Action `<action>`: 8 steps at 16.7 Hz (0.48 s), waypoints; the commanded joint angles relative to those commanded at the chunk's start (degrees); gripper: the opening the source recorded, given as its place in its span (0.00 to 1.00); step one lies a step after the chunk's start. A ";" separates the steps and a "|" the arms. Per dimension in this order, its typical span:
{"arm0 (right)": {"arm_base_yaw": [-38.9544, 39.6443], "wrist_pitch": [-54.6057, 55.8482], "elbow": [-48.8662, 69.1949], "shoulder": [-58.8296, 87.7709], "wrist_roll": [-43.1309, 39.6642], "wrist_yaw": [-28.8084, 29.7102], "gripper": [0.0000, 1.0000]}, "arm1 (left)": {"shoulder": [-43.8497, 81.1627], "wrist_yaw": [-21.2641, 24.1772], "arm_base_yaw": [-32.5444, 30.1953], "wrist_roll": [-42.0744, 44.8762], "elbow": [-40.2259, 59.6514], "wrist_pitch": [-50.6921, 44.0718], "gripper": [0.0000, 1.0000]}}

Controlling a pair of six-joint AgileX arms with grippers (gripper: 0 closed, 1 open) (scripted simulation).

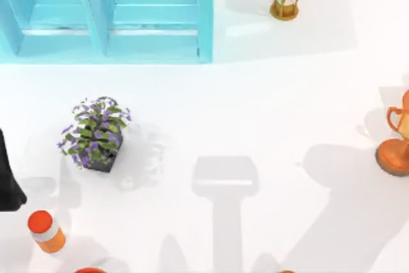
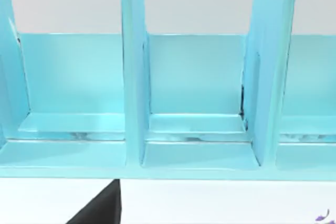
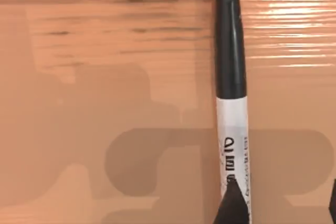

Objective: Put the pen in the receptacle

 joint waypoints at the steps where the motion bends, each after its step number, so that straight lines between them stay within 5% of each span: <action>1: 0.00 0.00 0.00 0.00 0.00 0.00 0.68 | 0.00 0.00 0.00 0.00 0.00 0.00 1.00; 5: 0.00 0.00 0.00 0.00 0.00 0.00 0.98 | 0.00 0.00 0.00 0.00 0.00 0.00 1.00; 8: 0.00 0.00 0.00 0.00 0.00 0.00 1.00 | 0.00 0.00 0.00 0.00 0.00 0.00 1.00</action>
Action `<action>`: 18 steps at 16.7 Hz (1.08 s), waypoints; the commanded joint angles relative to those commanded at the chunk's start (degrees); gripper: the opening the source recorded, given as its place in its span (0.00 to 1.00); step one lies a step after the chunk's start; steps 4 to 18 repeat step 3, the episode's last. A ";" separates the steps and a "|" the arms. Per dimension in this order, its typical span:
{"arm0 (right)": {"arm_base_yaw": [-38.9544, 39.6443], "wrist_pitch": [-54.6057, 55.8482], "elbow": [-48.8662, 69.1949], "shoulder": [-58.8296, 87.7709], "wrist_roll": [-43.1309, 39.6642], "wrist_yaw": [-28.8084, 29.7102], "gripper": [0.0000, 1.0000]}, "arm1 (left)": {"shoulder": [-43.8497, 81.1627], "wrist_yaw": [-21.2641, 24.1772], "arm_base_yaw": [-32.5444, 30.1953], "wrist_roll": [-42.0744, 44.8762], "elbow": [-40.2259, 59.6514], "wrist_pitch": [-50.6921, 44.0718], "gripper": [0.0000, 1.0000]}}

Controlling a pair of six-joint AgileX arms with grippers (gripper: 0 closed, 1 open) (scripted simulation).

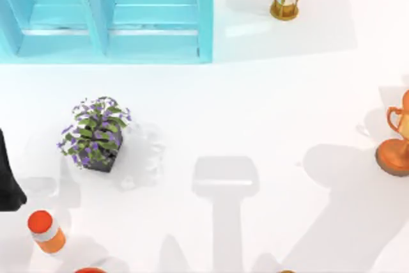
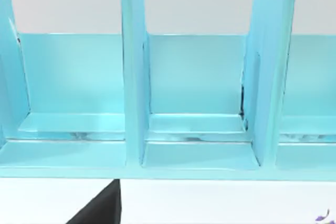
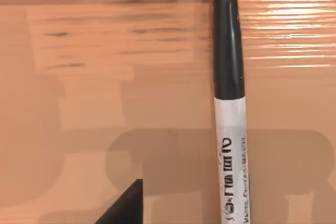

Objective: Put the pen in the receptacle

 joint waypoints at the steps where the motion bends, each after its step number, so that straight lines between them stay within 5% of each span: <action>1: 0.00 0.00 0.00 0.00 0.00 0.00 1.00 | 0.00 0.00 0.00 0.00 0.00 0.00 1.00; 18: 0.00 0.00 0.00 0.00 0.00 0.00 1.00 | 0.00 0.00 0.00 0.00 0.00 0.00 1.00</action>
